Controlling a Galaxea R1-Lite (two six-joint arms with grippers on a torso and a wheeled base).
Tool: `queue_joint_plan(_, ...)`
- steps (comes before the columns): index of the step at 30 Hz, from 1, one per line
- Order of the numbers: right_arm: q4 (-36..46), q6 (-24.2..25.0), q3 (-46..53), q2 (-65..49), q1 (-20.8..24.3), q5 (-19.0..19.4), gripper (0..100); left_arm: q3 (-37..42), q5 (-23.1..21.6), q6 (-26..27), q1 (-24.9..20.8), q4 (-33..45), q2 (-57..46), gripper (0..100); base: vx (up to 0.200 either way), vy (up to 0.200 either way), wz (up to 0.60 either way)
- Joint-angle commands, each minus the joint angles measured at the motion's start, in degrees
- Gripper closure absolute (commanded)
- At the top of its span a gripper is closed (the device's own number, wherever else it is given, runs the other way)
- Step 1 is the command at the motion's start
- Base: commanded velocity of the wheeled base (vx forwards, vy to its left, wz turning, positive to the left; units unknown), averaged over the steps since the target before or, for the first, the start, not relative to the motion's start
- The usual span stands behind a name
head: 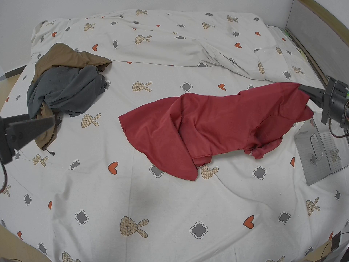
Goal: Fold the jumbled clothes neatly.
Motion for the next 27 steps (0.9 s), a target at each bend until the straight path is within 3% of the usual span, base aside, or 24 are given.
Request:
queue_joint_plan(1,1.0,-0.1,-1.9,-2.7,-2.6,0.0,100,-0.5,-2.0,0.1,-2.4,-0.8,7.7,0,0.000,0.000,0.00)
queue_joint_plan(8,1.8,-0.3,-0.7,-3.0,-1.7,-0.1,100,0.2,-3.6,4.6,-5.9,-3.1,17.5,0,0.000,0.000,0.00)
queue_joint_plan(13,1.8,-0.2,-2.3,-3.4,-3.8,-0.2,100,-0.7,-2.9,4.4,-6.1,-7.7,25.5,0,0.000,0.000,0.00)
queue_joint_plan(14,1.8,-0.1,-3.4,-4.8,-6.9,-0.1,100,-0.9,-3.0,2.9,-6.1,-8.3,28.5,0,0.000,0.000,0.00)
queue_joint_plan(17,1.8,-0.1,-4.3,-5.8,-9.6,0.0,100,-1.0,-3.3,-1.0,-6.6,-9.1,32.5,0,0.000,0.000,0.00)
queue_joint_plan(18,1.8,-0.1,-4.3,-5.8,-9.6,0.0,100,-1.0,-3.3,-1.0,-6.6,-9.1,32.5,0,0.000,0.000,0.00)
queue_joint_plan(24,1.9,0.3,-3.9,-6.6,-9.2,1.9,100,-4.8,-7.1,-14.3,-9.5,-12.5,44.5,0,0.000,0.000,0.00)
queue_joint_plan(27,1.9,0.3,-2.6,-6.7,-8.5,4.4,100,-5.7,-5.5,-13.1,-11.2,-12.7,48.0,0,0.000,0.000,0.00)
